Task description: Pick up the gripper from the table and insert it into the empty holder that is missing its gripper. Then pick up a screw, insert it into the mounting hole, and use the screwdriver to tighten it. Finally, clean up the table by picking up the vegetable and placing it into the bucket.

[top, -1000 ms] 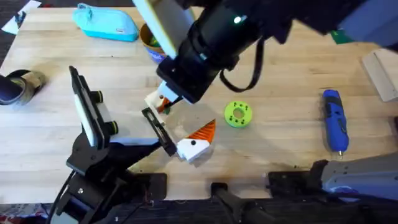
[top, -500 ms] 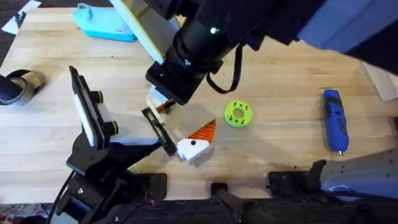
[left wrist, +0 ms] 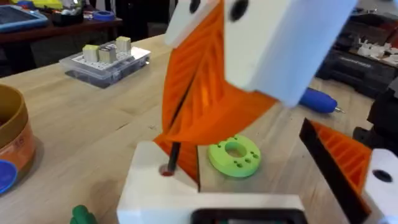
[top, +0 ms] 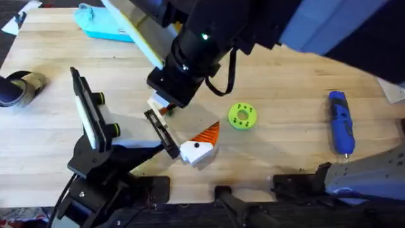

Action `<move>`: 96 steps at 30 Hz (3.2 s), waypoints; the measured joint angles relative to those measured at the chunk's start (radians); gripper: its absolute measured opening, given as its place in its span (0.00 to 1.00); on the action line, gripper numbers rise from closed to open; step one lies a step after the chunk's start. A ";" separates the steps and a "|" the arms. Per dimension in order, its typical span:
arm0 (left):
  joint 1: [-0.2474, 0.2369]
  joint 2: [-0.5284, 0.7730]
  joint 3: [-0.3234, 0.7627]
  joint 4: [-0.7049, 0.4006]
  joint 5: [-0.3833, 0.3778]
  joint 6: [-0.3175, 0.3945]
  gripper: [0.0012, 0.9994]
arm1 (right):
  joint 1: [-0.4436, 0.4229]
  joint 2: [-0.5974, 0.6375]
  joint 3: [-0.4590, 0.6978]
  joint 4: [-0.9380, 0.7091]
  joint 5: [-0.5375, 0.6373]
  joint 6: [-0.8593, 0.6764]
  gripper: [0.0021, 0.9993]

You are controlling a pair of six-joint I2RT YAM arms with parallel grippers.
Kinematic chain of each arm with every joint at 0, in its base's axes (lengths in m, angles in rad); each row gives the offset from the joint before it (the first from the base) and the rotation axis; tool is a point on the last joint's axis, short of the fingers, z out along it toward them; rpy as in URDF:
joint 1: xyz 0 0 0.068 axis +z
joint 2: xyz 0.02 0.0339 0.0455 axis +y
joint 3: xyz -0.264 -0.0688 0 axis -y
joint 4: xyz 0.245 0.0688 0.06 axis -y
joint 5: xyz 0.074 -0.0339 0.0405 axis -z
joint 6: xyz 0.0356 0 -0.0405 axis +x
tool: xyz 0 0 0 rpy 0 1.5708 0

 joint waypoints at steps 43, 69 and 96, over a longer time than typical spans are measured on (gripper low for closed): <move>0.000 0.000 0.000 0.000 0.000 -0.004 0.99 | 0.003 0.032 0.000 0.021 0.021 -0.014 0.00; 0.000 0.000 0.000 0.000 0.000 -0.003 0.99 | 0.003 0.035 0.000 0.019 -0.003 -0.034 0.00; 0.000 0.000 0.000 0.000 -0.003 -0.010 0.99 | 0.003 0.045 0.000 0.024 0.019 -0.049 0.44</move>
